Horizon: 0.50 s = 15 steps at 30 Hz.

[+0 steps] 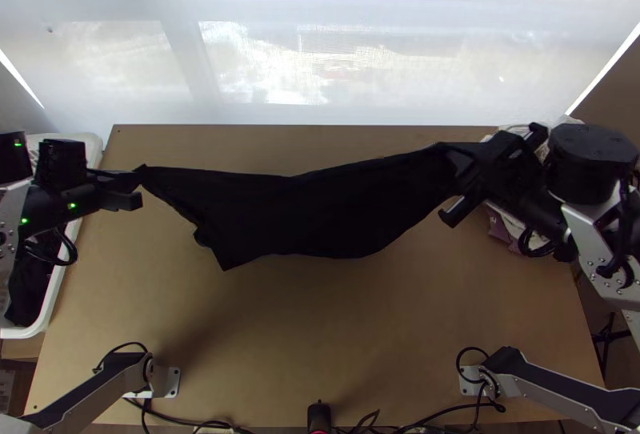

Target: Fold the t-shirt

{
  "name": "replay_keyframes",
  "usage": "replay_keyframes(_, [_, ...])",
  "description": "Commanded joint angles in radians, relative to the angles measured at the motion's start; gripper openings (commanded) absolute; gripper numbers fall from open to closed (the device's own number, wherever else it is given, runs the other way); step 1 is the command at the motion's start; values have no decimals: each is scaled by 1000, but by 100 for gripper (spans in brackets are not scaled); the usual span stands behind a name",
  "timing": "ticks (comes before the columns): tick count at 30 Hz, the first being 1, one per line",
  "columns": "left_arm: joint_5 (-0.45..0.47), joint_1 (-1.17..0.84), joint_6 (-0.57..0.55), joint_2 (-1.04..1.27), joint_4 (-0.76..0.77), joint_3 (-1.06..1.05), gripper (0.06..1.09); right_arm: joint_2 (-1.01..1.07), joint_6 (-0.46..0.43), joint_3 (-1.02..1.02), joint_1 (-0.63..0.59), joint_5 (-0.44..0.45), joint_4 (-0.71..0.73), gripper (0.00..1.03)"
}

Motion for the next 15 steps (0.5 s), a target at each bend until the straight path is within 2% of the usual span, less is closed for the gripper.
replay_keyframes(1, [27, 21, -9, 33, 3, 254, 9, -43, -68, 59, 0, 74, 72, 3])
replay_keyframes(4, [25, 21, -13, 56, 11, 363, 9, -69, -121, 59, 4, 101, 135, 3])
replay_keyframes(8, [25, 89, -36, 55, 95, 476, 9, -112, -179, 53, 4, 123, 250, 3])
replay_keyframes(15, [24, 133, -42, 36, 184, 616, 9, -158, -295, 42, 46, 129, 419, 3])
